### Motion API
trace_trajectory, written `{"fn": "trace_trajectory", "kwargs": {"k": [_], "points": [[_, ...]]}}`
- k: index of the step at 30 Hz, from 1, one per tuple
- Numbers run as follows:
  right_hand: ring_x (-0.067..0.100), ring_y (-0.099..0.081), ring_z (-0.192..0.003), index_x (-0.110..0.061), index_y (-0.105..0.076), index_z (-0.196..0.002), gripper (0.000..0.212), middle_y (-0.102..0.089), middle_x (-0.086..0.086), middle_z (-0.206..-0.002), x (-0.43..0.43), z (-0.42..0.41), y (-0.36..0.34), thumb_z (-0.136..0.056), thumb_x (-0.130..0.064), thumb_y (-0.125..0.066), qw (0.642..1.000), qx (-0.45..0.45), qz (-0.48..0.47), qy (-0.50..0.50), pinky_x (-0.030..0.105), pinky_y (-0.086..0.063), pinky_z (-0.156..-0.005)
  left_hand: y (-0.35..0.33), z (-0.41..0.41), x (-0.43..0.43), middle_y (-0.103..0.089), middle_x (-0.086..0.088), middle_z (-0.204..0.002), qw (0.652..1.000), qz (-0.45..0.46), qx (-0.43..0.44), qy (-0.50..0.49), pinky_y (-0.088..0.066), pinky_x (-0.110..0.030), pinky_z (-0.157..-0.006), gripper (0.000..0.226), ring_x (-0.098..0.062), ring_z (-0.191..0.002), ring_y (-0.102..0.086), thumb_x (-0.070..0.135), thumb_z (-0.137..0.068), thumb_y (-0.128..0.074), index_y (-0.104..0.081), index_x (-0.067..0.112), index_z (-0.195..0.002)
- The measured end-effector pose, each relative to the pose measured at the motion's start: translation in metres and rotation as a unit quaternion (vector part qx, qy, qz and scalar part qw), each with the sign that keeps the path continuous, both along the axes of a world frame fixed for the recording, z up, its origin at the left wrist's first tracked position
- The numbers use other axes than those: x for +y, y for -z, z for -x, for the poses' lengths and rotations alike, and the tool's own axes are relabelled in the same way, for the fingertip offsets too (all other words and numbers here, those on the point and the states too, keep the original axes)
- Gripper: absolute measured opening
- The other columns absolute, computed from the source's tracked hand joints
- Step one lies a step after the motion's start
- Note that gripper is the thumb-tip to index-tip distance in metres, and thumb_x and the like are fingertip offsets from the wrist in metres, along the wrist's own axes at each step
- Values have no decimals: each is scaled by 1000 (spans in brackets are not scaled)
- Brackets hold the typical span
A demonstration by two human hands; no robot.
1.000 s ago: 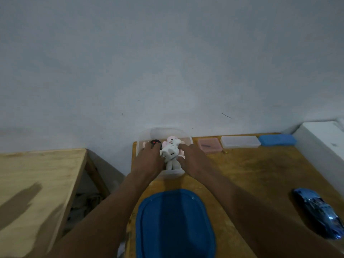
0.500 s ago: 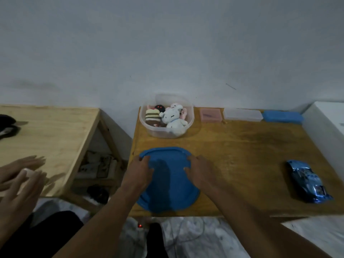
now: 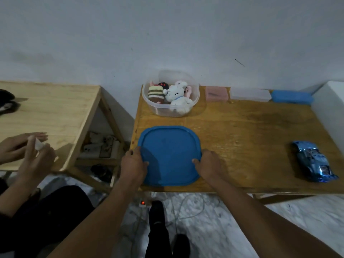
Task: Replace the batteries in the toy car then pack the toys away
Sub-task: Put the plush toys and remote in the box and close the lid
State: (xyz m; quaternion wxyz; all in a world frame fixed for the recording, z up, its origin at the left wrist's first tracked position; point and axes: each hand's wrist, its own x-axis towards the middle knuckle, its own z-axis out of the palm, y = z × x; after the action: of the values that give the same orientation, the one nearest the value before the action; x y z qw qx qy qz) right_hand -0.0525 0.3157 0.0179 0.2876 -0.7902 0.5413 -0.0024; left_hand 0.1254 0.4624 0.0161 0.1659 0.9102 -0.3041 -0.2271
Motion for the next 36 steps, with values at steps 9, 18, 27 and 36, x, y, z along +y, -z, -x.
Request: {"fn": "trace_trajectory", "kwargs": {"k": [9,18,27,36], "points": [[25,-59,-93,-7,-57,-113,27,-60,12,-108,-1,1,-7,-90,-20,-61,999,-8,5,38,33,-51,-74,-3,-7,-5,-52,-16,-130,999,29,18,-39,-46,-43,-97,61,-35,-118,-51,18,-85,-70,-41,10,-138],[25,-57,-103,-15,-49,-127,40,-58,8,-118,-11,1,-60,-89,-19,-62,994,-85,56,45,32,-49,-80,-50,-11,-20,-55,-16,-127,993,105,-43,-32,-49,-45,-96,62,-34,-116,-52,12,-86,-67,-40,11,-142],[13,-48,-83,-16,-49,-125,36,-58,2,-112,-62,-37,-104,-90,-13,-58,983,-157,89,17,24,-41,-64,-98,-54,-71,-64,-10,-95,982,153,-115,9,-58,-43,-77,35,-28,-91,-59,4,-83,-53,-54,11,-118],[17,-58,-78,-15,-51,-102,17,-59,4,-92,-126,-105,-102,-89,-5,-51,984,-151,84,32,36,-55,-69,-94,-131,-150,-59,-15,-99,986,120,-106,35,-52,-34,-66,26,-26,-79,-58,2,-83,-43,-56,8,-105]]}}
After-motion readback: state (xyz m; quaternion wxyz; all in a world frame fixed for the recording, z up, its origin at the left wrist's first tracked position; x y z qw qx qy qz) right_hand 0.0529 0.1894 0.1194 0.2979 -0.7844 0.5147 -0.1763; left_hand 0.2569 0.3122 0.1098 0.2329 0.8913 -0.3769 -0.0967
